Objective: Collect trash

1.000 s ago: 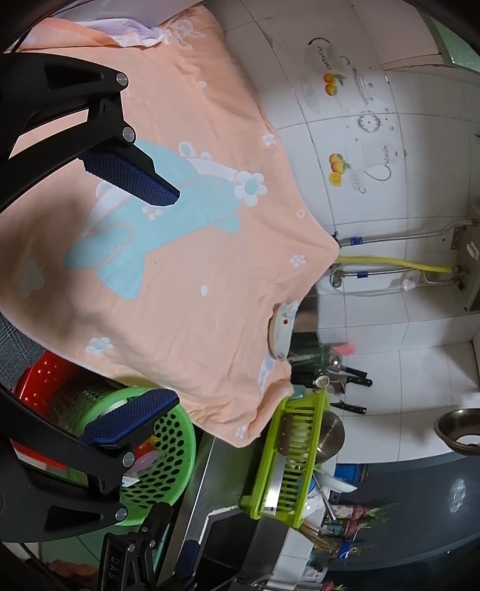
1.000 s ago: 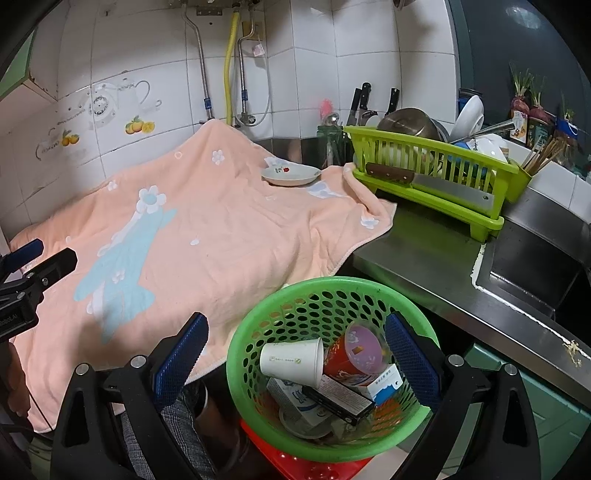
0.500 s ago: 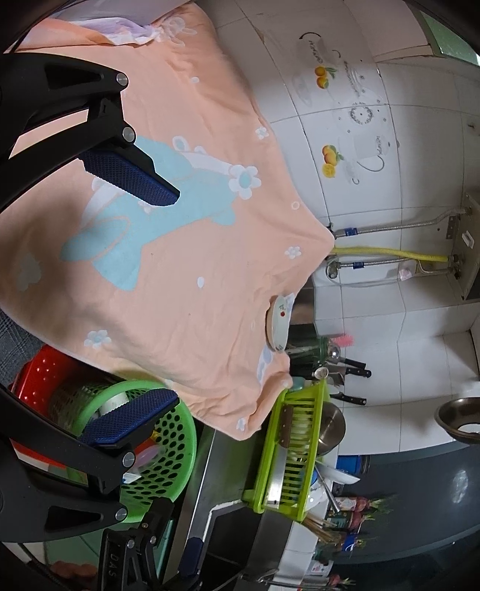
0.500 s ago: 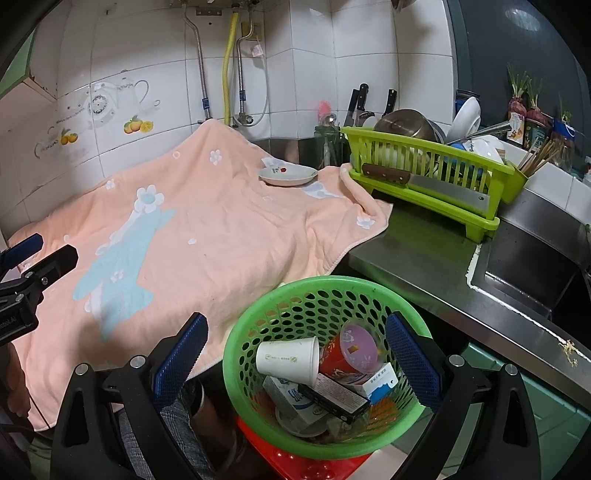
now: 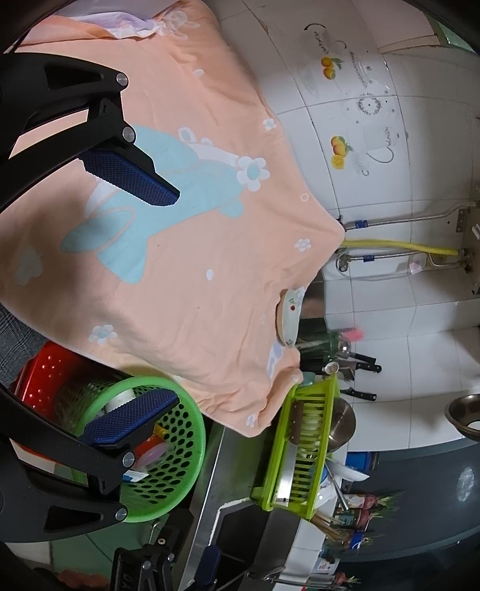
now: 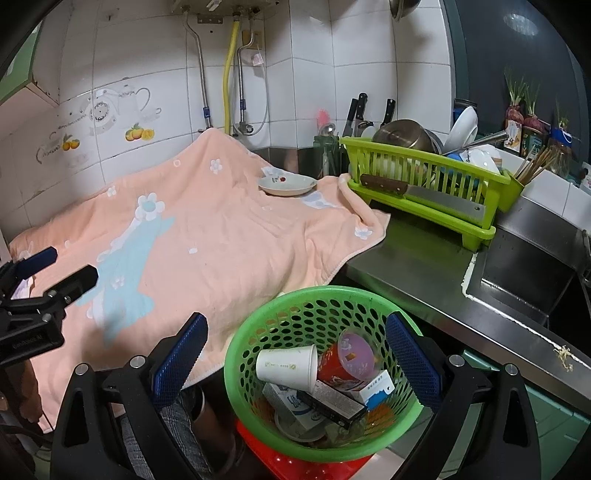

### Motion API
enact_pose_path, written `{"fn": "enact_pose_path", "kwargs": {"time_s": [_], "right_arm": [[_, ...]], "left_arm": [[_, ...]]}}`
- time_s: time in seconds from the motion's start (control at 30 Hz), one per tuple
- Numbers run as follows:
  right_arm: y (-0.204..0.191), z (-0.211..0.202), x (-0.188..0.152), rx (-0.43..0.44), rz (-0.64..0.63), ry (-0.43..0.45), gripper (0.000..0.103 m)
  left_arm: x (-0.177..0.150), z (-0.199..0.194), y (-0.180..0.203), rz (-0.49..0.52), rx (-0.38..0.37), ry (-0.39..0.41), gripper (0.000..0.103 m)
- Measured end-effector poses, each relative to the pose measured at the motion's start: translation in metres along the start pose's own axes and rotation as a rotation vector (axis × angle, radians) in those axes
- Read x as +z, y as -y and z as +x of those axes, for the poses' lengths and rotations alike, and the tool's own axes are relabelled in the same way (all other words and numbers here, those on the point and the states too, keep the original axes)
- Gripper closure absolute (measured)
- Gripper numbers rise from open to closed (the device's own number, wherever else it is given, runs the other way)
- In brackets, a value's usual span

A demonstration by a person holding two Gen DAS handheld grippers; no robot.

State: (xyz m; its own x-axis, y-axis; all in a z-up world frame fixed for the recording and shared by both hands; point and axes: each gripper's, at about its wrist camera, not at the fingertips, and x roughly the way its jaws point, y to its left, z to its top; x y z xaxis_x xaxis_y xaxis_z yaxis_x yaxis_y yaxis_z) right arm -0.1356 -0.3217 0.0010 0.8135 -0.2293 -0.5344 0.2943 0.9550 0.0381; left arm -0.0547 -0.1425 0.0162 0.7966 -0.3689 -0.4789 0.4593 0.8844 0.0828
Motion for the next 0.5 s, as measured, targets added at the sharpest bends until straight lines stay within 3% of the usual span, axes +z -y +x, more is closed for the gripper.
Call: {"fn": "enact_pose_path", "kwargs": {"time_s": [0.5], "right_arm": [[-0.0032,-0.0044,0.0005,-0.001,-0.004,0.01,0.009]], "left_arm": [[-0.0033,0.0016,0.0015,-0.007,-0.007,-0.005,0.005]]}}
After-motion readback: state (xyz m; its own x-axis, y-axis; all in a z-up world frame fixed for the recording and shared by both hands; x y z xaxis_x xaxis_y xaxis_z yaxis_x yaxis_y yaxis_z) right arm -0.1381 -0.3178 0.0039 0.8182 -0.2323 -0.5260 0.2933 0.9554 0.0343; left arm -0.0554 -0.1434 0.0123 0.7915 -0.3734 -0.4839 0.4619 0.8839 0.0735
